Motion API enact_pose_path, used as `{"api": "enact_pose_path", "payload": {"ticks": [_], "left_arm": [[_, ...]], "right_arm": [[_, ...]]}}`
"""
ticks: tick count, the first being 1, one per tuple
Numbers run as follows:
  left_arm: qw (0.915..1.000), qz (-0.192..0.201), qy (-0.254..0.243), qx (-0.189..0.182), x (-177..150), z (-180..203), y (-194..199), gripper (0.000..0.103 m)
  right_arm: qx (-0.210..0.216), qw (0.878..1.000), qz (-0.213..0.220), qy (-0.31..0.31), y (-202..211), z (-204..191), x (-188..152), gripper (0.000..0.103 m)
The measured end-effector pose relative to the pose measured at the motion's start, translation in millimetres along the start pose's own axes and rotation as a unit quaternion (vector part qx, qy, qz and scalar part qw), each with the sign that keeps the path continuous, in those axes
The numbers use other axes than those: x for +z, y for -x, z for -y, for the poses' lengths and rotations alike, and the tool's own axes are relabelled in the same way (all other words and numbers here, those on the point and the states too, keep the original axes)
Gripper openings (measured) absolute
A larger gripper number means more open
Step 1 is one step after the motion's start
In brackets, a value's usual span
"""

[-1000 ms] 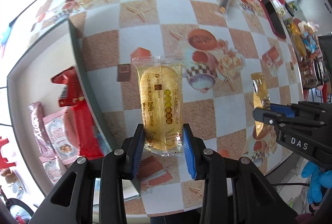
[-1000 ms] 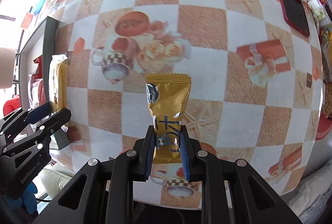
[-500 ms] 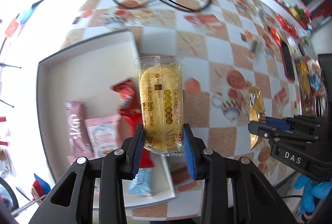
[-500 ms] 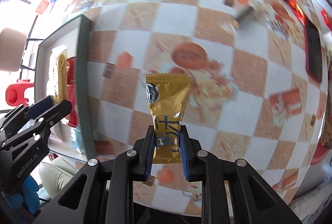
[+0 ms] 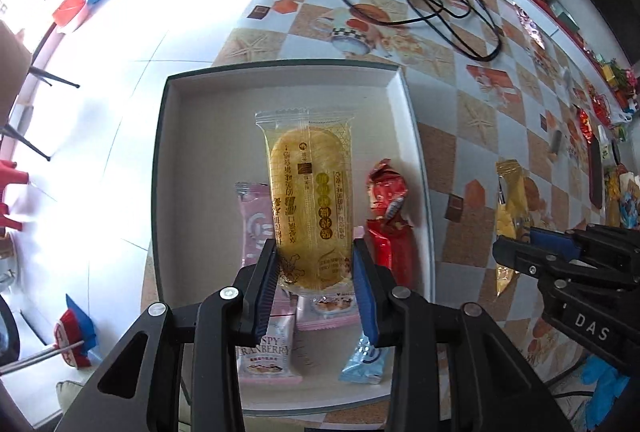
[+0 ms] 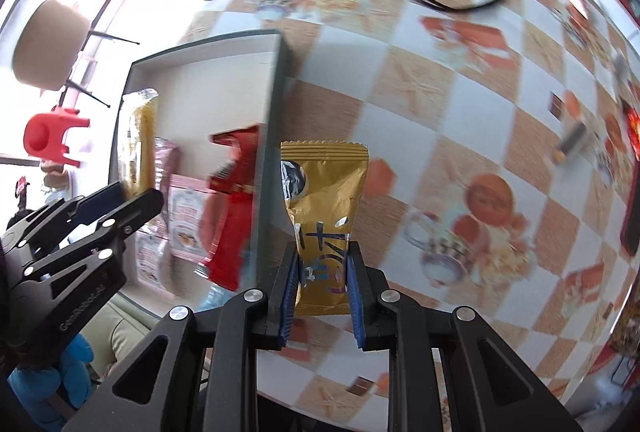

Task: Organize snacks
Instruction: 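Carry the yellow cake and gold packets into the white tray, then open both tools to release the packets in the tray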

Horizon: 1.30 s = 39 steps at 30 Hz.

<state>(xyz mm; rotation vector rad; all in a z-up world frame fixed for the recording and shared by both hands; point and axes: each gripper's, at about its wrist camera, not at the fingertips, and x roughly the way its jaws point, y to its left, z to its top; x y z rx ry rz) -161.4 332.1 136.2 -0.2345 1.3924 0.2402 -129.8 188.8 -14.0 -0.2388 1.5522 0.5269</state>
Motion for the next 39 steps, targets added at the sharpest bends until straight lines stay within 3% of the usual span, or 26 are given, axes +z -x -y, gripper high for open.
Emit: {"api": "enact_pose_path", "payload": {"ticks": [11, 21, 22, 25, 28, 29, 31, 32, 38, 39], "left_arm": [[0.9993, -0.018, 0.031, 0.013, 0, -34, -15, 0.039], [0.9985, -0.036, 0.038, 0.017, -2, -43, -29, 0.04], [0.9985, -0.037, 0.036, 0.017, -2, -42, -30, 0.044], [0.9985, -0.036, 0.033, 0.023, -1, -41, -31, 0.078], [0.9987, -0.03, 0.032, 0.027, -2, -40, -28, 0.081], [0.9985, -0.034, 0.032, 0.029, -1, -39, -29, 0.081], [0.9981, -0.039, 0.03, 0.039, 0, -39, -31, 0.081], [0.9978, -0.04, 0.03, 0.043, 0, -38, -31, 0.081], [0.9968, -0.042, 0.037, 0.056, 2, -34, -29, 0.081], [0.9967, -0.042, 0.037, 0.058, 2, -32, -27, 0.081]], "right_arm": [[0.015, 0.999, -0.014, 0.036, -24, -58, 37, 0.024], [0.027, 0.998, -0.038, 0.034, -51, -79, 52, 0.024], [0.029, 0.998, -0.04, 0.033, -52, -80, 52, 0.024], [0.035, 0.998, -0.047, 0.032, -55, -81, 52, 0.024], [0.04, 0.997, -0.058, 0.029, -58, -82, 52, 0.025], [0.037, 0.997, -0.06, 0.029, -59, -82, 52, 0.029], [0.028, 0.998, -0.055, 0.03, -56, -79, 50, 0.083], [0.023, 0.998, -0.045, 0.031, -53, -79, 49, 0.09], [-0.007, 0.999, -0.037, 0.036, -46, -71, 46, 0.092], [-0.01, 0.999, -0.036, 0.032, -46, -68, 46, 0.102]]}}
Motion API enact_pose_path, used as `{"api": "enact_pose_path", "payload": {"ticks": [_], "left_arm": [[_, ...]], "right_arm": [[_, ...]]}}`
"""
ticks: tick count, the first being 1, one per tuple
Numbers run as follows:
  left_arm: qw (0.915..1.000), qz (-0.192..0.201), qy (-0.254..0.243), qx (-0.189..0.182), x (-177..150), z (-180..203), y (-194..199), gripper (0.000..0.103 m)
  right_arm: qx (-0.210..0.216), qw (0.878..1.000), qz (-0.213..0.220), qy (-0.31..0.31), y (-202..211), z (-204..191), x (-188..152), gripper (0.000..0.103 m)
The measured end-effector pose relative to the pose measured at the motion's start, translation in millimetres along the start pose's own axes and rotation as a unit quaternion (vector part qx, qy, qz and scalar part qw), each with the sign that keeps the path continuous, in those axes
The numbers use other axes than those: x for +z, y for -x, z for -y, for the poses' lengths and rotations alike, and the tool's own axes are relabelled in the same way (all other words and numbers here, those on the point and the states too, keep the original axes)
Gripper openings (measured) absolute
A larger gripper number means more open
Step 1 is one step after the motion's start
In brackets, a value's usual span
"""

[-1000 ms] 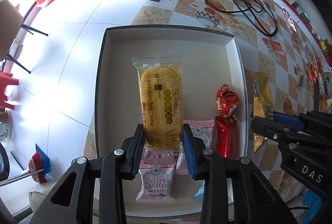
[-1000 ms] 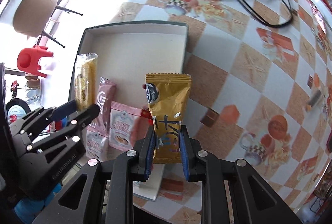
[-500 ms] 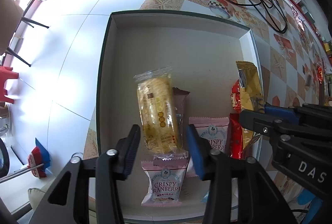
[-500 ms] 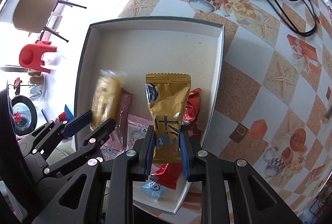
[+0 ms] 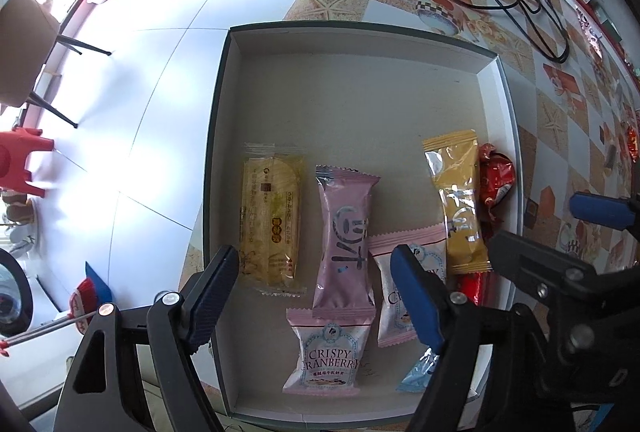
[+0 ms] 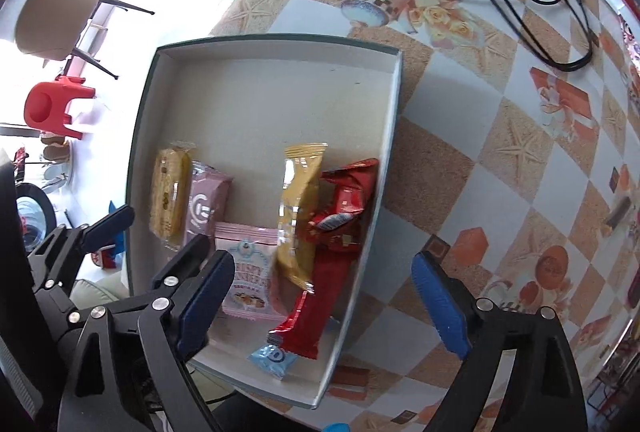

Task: Organize snacks
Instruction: 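Open both tools to release the packets in the tray, then move both open tools away from the tray toward the remaining snacks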

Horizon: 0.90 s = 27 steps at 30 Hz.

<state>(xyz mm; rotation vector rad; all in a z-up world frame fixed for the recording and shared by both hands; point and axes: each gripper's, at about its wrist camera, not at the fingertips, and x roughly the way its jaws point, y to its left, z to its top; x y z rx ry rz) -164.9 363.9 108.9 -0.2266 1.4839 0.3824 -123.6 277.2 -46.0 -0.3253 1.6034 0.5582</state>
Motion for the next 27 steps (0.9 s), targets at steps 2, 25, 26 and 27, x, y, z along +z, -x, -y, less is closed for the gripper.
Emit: {"api": "enact_pose_path", "payload": {"ticks": [2, 25, 26, 27], "left_arm": [[1.0, 0.002, -0.001, 0.002, 0, 4, 3, 0.081], [0.9967, 0.016, -0.078, 0.016, 6, 98, 27, 0.081], [0.9963, 0.017, -0.082, 0.016, 7, 103, 28, 0.081], [0.9961, 0.017, -0.085, 0.016, 7, 103, 28, 0.081]], "right_arm": [[-0.001, 1.0, 0.003, -0.009, 1, 10, -2, 0.103], [0.014, 0.994, 0.003, -0.108, 16, 125, -44, 0.103], [0.015, 0.994, 0.003, -0.112, 16, 129, -46, 0.103], [0.016, 0.993, 0.002, -0.115, 16, 132, -47, 0.103]]}}
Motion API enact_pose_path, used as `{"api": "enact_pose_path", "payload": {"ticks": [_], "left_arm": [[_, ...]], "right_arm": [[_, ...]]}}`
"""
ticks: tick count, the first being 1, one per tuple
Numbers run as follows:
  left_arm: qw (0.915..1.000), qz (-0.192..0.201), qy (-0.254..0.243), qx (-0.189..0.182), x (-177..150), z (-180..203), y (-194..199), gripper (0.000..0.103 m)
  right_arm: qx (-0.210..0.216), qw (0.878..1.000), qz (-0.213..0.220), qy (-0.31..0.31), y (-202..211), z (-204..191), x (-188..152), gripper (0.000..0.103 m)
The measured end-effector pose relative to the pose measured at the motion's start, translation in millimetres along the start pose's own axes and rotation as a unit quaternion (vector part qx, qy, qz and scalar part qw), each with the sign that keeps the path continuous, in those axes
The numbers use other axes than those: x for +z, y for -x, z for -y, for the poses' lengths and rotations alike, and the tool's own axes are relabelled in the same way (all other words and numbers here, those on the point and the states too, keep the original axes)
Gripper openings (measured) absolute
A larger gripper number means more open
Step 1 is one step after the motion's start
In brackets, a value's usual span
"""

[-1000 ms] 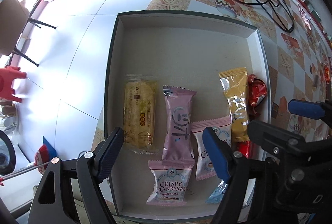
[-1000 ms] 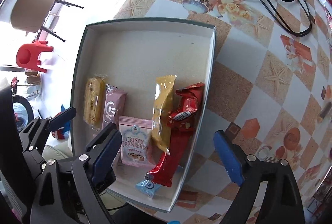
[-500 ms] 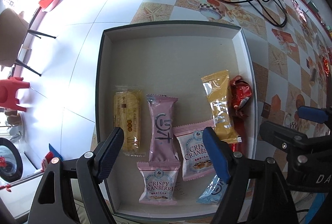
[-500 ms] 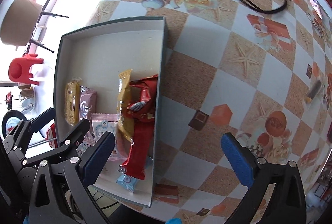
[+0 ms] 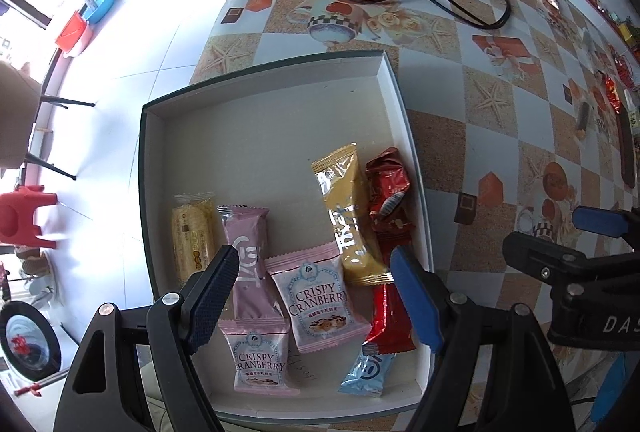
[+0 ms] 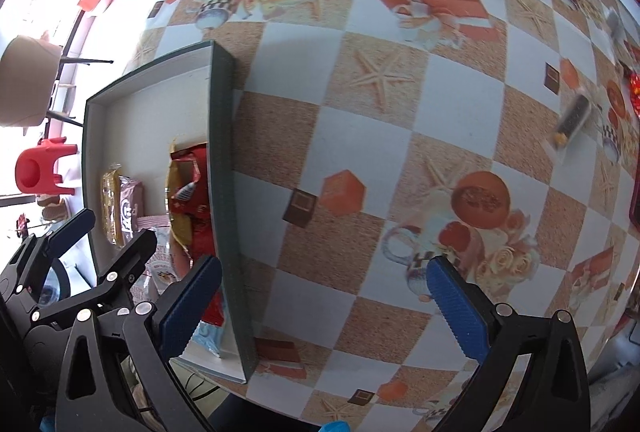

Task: Organize snacks
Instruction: 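Move both open tools away from the tray toward the remaining snacks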

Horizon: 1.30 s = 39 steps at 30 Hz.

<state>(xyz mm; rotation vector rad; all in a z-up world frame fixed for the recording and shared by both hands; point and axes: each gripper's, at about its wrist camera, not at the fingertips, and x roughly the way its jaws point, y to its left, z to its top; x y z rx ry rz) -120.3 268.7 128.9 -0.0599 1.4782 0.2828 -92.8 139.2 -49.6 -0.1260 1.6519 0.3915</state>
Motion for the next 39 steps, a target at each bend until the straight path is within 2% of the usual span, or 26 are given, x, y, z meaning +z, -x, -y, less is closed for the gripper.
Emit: {"api": "enact_pose_path", "payload": {"ticks": [7, 11, 16, 21, 24, 30, 32, 34, 37, 39], "left_arm": [[0.9996, 0.005, -0.029, -0.004, 9, 27, 5, 0.081], [0.9982, 0.0, -0.06, -0.007, 14, 57, 3, 0.081], [0.9942, -0.01, -0.106, -0.013, 19, 107, -4, 0.081], [0.9872, -0.017, -0.157, -0.021, 29, 165, -11, 0.081], [0.9816, -0.014, -0.19, -0.02, 39, 202, -14, 0.081], [0.9721, 0.007, -0.232, -0.034, 72, 275, -5, 0.081], [0.9719, 0.009, -0.229, -0.053, 88, 297, -1, 0.081], [0.9751, -0.005, -0.205, -0.084, 111, 320, 0, 0.081], [0.9811, -0.029, -0.14, -0.13, 147, 352, -4, 0.081], [0.981, -0.056, -0.084, -0.166, 168, 374, -12, 0.081]], "right_arm": [[-0.005, 0.999, -0.013, -0.032, -9, 46, -21, 0.103], [-0.017, 0.997, -0.032, -0.064, -27, 86, -49, 0.103], [-0.036, 0.989, -0.054, -0.134, -42, 157, -83, 0.103], [-0.048, 0.979, -0.055, -0.189, -42, 219, -112, 0.103], [-0.061, 0.977, -0.049, -0.198, -41, 245, -129, 0.103], [-0.069, 0.982, -0.028, -0.171, -35, 277, -157, 0.103], [-0.072, 0.985, -0.024, -0.154, -33, 286, -176, 0.103], [-0.075, 0.987, -0.015, -0.139, -33, 288, -189, 0.103], [-0.079, 0.989, -0.001, -0.126, -35, 286, -207, 0.103], [-0.08, 0.989, 0.004, -0.126, -34, 285, -214, 0.103]]}}
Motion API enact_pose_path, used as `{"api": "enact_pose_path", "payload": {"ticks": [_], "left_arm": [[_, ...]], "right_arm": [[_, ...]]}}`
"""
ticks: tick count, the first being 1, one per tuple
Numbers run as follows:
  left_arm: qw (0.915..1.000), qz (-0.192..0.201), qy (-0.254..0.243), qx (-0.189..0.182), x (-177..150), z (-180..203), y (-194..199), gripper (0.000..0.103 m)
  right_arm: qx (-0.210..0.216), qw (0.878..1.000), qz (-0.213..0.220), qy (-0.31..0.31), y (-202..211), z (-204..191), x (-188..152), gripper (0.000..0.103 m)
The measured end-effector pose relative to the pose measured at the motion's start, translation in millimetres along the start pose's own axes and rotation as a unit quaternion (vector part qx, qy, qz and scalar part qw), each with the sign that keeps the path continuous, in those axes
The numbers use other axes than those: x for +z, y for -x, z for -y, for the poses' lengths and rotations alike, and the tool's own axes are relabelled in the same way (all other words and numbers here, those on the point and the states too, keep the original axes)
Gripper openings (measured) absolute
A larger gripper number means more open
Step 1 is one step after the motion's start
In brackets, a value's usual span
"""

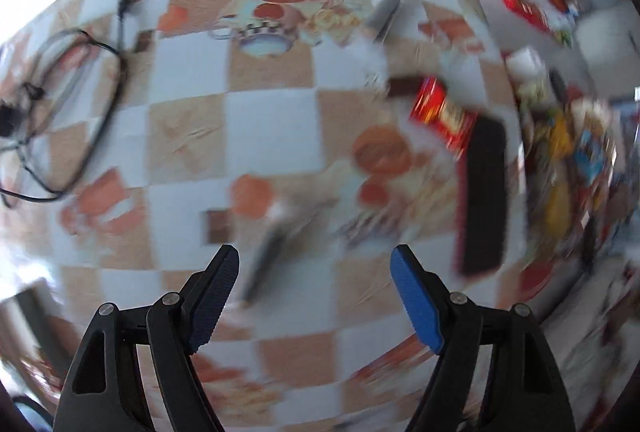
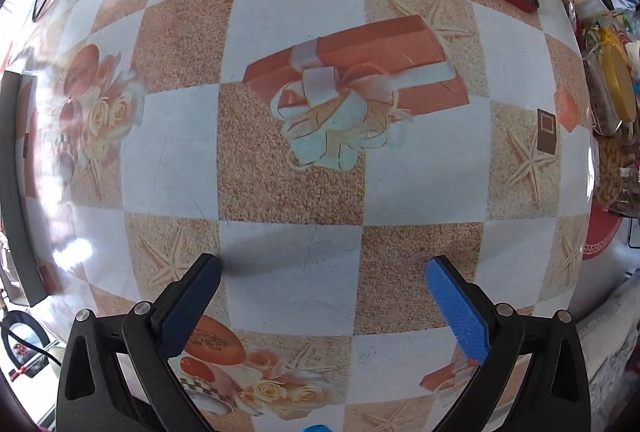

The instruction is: Organize snacks

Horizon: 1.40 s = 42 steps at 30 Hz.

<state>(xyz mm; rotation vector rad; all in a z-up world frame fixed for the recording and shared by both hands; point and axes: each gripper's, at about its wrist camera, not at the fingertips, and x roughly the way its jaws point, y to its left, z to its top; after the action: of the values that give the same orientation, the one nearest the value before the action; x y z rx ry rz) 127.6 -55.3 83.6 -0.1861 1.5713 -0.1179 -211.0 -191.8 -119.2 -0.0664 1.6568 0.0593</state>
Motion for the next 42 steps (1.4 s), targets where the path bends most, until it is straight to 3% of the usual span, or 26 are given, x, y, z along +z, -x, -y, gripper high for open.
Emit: {"api": "enact_pose_path", "payload": {"ticks": [6, 11, 16, 19, 21, 25, 28, 32, 37, 42], "left_arm": [[0.9878, -0.037, 0.133, -0.071, 44, 35, -38, 0.081], [0.9858, -0.029, 0.155, -0.057, 63, 54, -52, 0.081], [0.984, -0.023, 0.17, -0.049, 66, 61, -60, 0.082], [0.9882, -0.013, 0.149, -0.033, 68, 66, -60, 0.081], [0.9914, -0.014, 0.13, -0.008, 65, 70, -61, 0.068], [0.9956, -0.007, 0.093, 0.014, 63, 70, -59, 0.024], [0.9977, -0.005, 0.068, 0.008, 57, 62, -56, 0.024], [0.9992, 0.005, -0.004, 0.04, 36, 63, -54, 0.024], [0.9927, 0.011, -0.096, 0.072, -15, 56, -51, 0.024], [0.9866, 0.007, -0.142, 0.08, -78, 28, -45, 0.024]], "right_arm": [[0.0, 1.0, 0.002, 0.0, -3, -6, -10, 0.103], [-0.001, 1.0, 0.005, -0.002, 3, -32, 5, 0.103], [-0.001, 1.0, 0.015, 0.001, 8, -37, -4, 0.103], [-0.001, 1.0, 0.015, 0.002, 12, -40, -1, 0.103], [-0.001, 1.0, 0.013, 0.008, 14, -40, 1, 0.103], [-0.002, 1.0, 0.01, 0.012, 16, -43, 1, 0.103], [-0.002, 1.0, 0.01, 0.012, 16, -45, 1, 0.103], [-0.002, 1.0, 0.012, 0.016, 14, -45, -1, 0.103], [-0.003, 1.0, 0.015, 0.027, 15, -49, -6, 0.103], [-0.003, 0.999, 0.019, 0.028, 17, -53, -9, 0.103]]}}
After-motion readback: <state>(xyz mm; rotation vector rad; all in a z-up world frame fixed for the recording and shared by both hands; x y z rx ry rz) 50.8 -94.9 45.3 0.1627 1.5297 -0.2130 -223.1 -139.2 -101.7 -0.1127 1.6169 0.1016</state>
